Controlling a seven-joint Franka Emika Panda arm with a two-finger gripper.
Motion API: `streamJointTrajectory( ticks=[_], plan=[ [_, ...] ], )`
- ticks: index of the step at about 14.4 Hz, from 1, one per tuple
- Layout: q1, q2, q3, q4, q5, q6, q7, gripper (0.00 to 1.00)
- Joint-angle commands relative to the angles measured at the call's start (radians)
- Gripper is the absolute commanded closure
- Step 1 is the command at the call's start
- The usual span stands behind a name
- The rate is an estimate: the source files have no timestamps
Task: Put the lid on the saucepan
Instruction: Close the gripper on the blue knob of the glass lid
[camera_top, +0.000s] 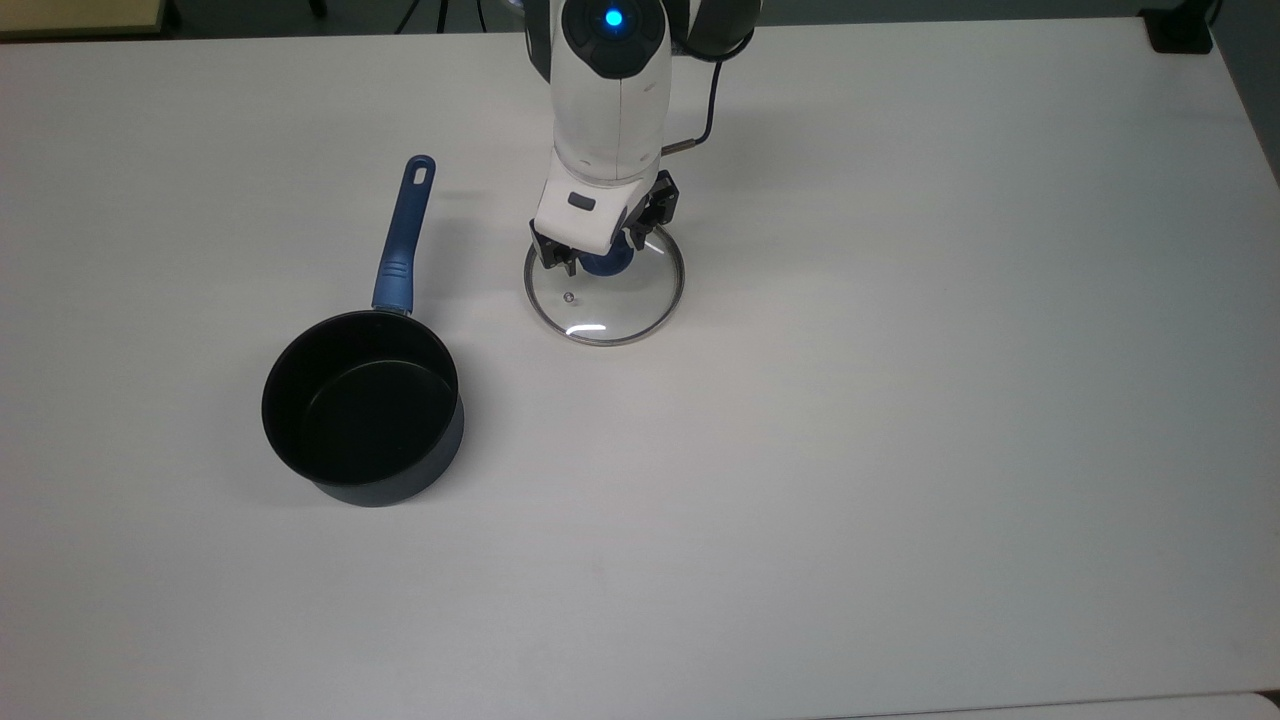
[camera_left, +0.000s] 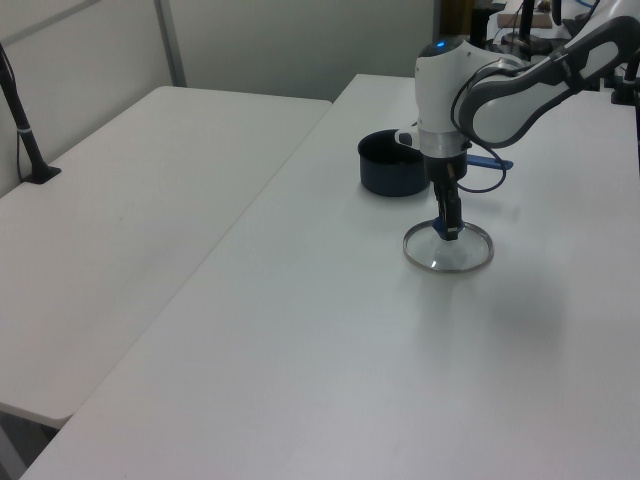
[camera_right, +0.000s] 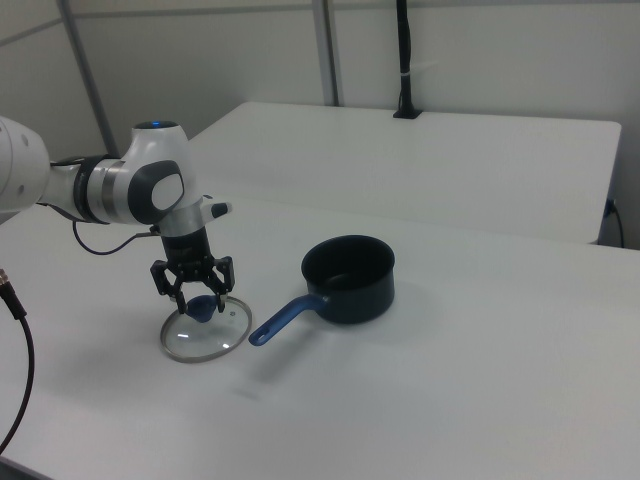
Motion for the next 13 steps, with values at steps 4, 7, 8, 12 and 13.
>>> streamJointTrajectory(
  ticks=[4, 7, 8, 12, 13],
  plan=[
    [0.006, -0.007, -0.001, -0.009, -0.010, 0.020, -0.014, 0.36],
    [0.006, -0.010, -0.001, -0.009, -0.010, 0.018, -0.015, 0.42],
    [0.006, -0.011, -0.001, -0.009, -0.010, 0.018, -0.015, 0.45],
    [0.006, -0.014, -0.001, -0.009, -0.010, 0.018, -0.015, 0.50],
    [0.006, -0.017, -0.001, -0.009, -0.010, 0.018, -0.015, 0.50]
  ],
)
